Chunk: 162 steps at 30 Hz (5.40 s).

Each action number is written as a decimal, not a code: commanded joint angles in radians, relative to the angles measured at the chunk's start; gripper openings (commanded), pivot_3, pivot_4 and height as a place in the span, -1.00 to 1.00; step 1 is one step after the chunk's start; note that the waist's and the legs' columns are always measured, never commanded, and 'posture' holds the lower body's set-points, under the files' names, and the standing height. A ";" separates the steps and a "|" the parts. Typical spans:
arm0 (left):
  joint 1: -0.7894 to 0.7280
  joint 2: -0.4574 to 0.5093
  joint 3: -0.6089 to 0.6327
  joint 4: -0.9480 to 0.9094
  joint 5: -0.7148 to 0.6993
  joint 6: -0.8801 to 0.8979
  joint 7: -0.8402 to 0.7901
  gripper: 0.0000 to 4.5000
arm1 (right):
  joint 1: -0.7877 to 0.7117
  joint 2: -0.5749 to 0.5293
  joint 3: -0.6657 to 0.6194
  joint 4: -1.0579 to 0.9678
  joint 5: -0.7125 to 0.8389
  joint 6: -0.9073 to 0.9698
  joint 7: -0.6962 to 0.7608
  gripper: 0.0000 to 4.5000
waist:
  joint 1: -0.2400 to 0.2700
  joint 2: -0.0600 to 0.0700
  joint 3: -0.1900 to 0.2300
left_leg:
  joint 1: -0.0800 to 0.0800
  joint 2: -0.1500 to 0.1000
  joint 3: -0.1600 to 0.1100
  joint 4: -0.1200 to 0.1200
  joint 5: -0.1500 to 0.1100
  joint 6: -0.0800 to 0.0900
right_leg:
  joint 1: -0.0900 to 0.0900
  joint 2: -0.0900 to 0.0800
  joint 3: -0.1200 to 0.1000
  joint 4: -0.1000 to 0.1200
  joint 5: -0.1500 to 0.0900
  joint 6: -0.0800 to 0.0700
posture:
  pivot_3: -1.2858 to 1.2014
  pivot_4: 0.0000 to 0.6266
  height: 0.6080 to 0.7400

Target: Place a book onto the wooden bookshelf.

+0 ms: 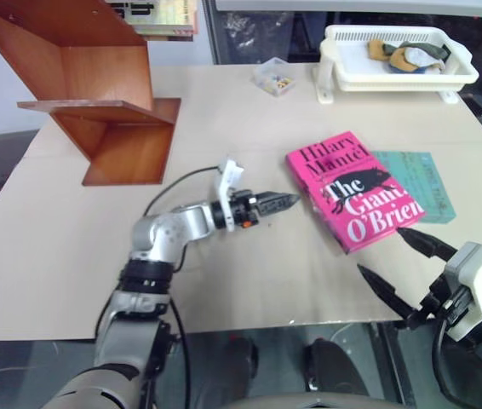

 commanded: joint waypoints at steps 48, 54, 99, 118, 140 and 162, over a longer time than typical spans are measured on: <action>-0.302 -0.332 0.408 0.581 0.009 0.093 0.287 0.70 | 0.072 -0.337 0.100 -0.024 0.014 -0.240 -0.428 1.00 | 0.023 -0.006 0.002 | -0.004 -0.002 -0.002 0.012 0.000 0.000 | 0.001 -0.001 -0.002 0.004 0.001 0.003 | 0.03 -0.52 1.00; -0.312 -0.351 0.422 0.618 0.024 0.063 0.291 0.48 | 0.070 -0.344 0.106 -0.024 0.014 -0.240 -0.435 1.00 | 0.024 -0.006 0.002 | -0.004 -0.002 -0.002 0.012 0.000 0.000 | 0.001 -0.001 -0.002 0.004 0.001 0.003 | 0.03 -0.52 1.00; -0.180 -0.385 0.428 0.219 -0.228 0.204 0.513 -0.83 | -0.424 0.106 0.096 0.010 -0.001 0.312 -0.006 1.00 | 0.027 -0.007 0.003 | -0.006 -0.004 -0.003 0.013 -0.001 0.001 | 0.000 -0.003 -0.002 0.004 0.002 0.002 | 0.03 -0.52 1.00; -0.206 -0.337 0.342 0.410 -0.027 0.096 0.356 0.38 | -0.277 0.071 0.053 -0.024 0.009 0.232 -0.081 1.00 | 0.022 -0.007 0.002 | -0.005 -0.004 -0.002 0.013 -0.001 0.002 | 0.000 -0.003 -0.001 0.005 0.002 0.003 | 0.03 -0.52 1.00; -0.291 -0.325 0.350 0.524 0.033 0.050 0.247 0.38 | -0.293 0.067 0.076 -0.024 0.008 0.238 -0.096 1.00 | 0.024 -0.007 0.002 | -0.005 -0.005 -0.002 0.013 -0.001 0.002 | 0.000 -0.003 -0.002 0.004 0.002 0.003 | 0.03 -0.52 1.00; -0.359 -0.294 0.622 0.283 -0.204 0.204 0.516 -0.93 | -0.285 0.047 0.093 -0.024 0.019 0.216 -0.118 1.00 | 0.024 -0.007 0.003 | -0.005 -0.004 -0.002 0.013 -0.001 0.002 | 0.000 -0.003 -0.002 0.004 0.002 0.003 | 0.03 -0.52 1.00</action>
